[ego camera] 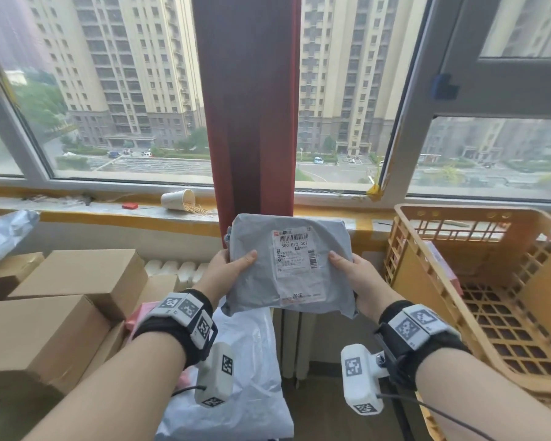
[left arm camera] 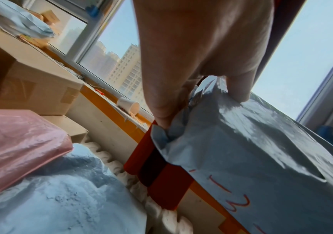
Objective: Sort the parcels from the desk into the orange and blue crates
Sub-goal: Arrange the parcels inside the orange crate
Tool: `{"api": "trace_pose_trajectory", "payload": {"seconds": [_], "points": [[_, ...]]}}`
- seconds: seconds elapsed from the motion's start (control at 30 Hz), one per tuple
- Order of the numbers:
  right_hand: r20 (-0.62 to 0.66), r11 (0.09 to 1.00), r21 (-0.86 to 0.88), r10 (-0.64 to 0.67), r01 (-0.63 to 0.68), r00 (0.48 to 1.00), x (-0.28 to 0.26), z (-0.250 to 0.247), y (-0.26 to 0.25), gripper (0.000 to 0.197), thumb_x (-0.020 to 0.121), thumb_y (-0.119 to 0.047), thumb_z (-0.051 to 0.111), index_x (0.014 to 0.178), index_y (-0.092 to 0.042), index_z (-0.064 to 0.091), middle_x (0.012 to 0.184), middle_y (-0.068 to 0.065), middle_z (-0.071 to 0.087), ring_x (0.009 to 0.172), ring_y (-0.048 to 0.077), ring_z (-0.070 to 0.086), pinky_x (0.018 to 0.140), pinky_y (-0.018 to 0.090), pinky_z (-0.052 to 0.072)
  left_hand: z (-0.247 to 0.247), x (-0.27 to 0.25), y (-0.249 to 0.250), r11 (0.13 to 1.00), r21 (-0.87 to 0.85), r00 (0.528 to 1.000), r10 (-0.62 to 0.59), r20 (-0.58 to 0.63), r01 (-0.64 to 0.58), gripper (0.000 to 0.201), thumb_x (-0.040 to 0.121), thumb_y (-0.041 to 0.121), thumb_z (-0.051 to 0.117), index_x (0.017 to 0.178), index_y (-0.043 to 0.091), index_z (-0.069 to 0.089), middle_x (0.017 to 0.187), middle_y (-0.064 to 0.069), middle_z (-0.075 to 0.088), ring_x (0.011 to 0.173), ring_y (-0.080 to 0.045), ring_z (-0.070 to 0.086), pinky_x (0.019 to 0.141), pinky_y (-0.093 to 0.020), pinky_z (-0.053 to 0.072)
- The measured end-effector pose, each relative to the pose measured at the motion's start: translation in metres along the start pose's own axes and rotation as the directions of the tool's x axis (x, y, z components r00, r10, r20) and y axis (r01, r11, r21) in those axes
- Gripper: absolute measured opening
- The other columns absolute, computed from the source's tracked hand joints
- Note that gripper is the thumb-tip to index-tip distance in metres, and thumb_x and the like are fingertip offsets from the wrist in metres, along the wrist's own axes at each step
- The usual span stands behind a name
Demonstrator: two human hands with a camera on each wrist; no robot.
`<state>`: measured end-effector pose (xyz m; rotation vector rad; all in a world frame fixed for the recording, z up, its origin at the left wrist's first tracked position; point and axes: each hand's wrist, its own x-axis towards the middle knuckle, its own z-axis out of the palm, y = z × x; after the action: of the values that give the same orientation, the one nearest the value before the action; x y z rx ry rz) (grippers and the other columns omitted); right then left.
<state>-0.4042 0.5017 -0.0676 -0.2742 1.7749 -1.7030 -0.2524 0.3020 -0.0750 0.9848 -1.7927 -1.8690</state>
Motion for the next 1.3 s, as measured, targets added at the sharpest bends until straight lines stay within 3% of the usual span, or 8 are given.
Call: {"api": "trace_pose_trajectory", "payload": {"seconds": [0.1, 0.33, 0.6, 0.77, 0.9, 1.03, 1.17, 1.3], "points": [[-0.065, 1.0, 0.0, -0.008, 0.008, 0.998, -0.009, -0.007, 0.005, 0.038, 0.094, -0.036, 0.065, 0.123, -0.011, 0.058, 0.113, 0.011, 0.071, 0.1, 0.033, 0.07, 0.087, 0.055, 0.057, 0.006, 0.003, -0.005, 1.0, 0.011, 0.999, -0.012, 0.047, 0.011, 0.064, 0.076, 0.046, 0.077, 0.124, 0.011, 0.053, 0.113, -0.008, 0.068, 0.1, -0.028, 0.068, 0.091, -0.048, 0.054], [-0.243, 0.999, -0.04, -0.01, 0.0, 0.97, -0.047, -0.035, 0.025, 0.032, 0.093, -0.038, 0.064, 0.115, -0.015, 0.058, 0.105, 0.005, 0.072, 0.086, 0.022, 0.074, 0.065, 0.033, 0.06, 0.045, 0.003, -0.035, 0.998, 0.01, 0.979, -0.063, 0.194, 0.062, 0.055, 0.084, 0.039, 0.071, 0.124, 0.007, 0.053, 0.116, -0.011, 0.067, 0.101, -0.028, 0.067, 0.091, -0.047, 0.055], [-0.395, 0.993, -0.12, -0.059, 0.013, 0.917, -0.09, -0.076, 0.03, 0.054, 0.09, -0.044, 0.067, 0.133, -0.016, 0.052, 0.121, 0.005, 0.066, 0.106, 0.024, 0.067, 0.096, 0.049, 0.054, 0.095, -0.01, -0.039, 0.999, -0.03, 0.953, -0.014, 0.303, 0.024, 0.05, 0.086, 0.039, 0.069, 0.12, 0.006, 0.054, 0.11, -0.01, 0.068, 0.096, -0.026, 0.069, 0.087, -0.044, 0.056], [-0.384, 0.988, -0.137, -0.113, 0.065, 0.916, -0.108, -0.098, 0.009, 0.056, 0.089, -0.045, 0.068, 0.136, -0.023, 0.047, 0.125, 0.003, 0.059, 0.109, 0.021, 0.063, 0.081, 0.045, 0.061, 0.12, -0.014, 0.0, 0.994, -0.087, 0.95, 0.082, 0.301, -0.058, 0.055, 0.084, 0.044, 0.069, 0.122, 0.007, 0.053, 0.111, -0.01, 0.068, 0.096, -0.026, 0.069, 0.089, -0.046, 0.055], [-0.38, 0.985, -0.076, -0.173, 0.156, 0.909, -0.119, -0.119, -0.013, 0.046, 0.091, -0.031, 0.069, 0.13, -0.017, 0.05, 0.123, 0.008, 0.058, 0.108, 0.025, 0.063, 0.073, 0.037, 0.062, 0.144, -0.02, 0.035, 0.988, -0.088, 0.939, 0.146, 0.313, -0.125, 0.062, 0.082, 0.05, 0.069, 0.124, 0.008, 0.052, 0.113, -0.01, 0.067, 0.098, -0.027, 0.068, 0.089, -0.047, 0.055], [-0.428, 0.968, 0.032, -0.212, 0.249, 0.879, -0.123, -0.153, -0.033, 0.032, 0.093, -0.026, 0.067, 0.121, -0.015, 0.055, 0.121, 0.015, 0.062, 0.106, 0.031, 0.067, 0.086, 0.046, 0.059, 0.183, -0.03, 0.061, 0.985, -0.129, 0.925, 0.152, 0.348, -0.113, 0.058, 0.084, 0.043, 0.07, 0.129, 0.012, 0.05, 0.116, -0.01, 0.067, 0.093, -0.024, 0.07, 0.069, -0.037, 0.059], [-0.463, 0.943, 0.125, -0.219, 0.308, 0.859, -0.125, -0.195, -0.051, 0.034, 0.093, -0.019, 0.065, 0.123, -0.009, 0.054, 0.117, 0.016, 0.065, 0.098, 0.03, 0.069, 0.09, 0.049, 0.057, 0.229, -0.044, 0.08, 0.989, -0.089, 0.914, 0.142, 0.38, -0.117, 0.052, 0.088, 0.032, 0.067, 0.131, 0.013, 0.046, 0.117, -0.013, 0.064, 0.077, -0.023, 0.064, 0.037, -0.023, 0.044], [-0.49, 0.93, 0.129, -0.242, 0.345, 0.837, -0.123, -0.253, -0.067, 0.032, 0.095, -0.014, 0.063, 0.125, -0.008, 0.054, 0.107, 0.011, 0.067, 0.08, 0.02, 0.072, 0.071, 0.037, 0.062, 0.292, -0.048, 0.09, 0.99, -0.083, 0.913, 0.135, 0.386, -0.112, 0.058, 0.084, 0.03, 0.071, 0.133, 0.012, 0.045, 0.116, -0.014, 0.063, 0.084, -0.026, 0.066, 0.042, -0.026, 0.048]]}}
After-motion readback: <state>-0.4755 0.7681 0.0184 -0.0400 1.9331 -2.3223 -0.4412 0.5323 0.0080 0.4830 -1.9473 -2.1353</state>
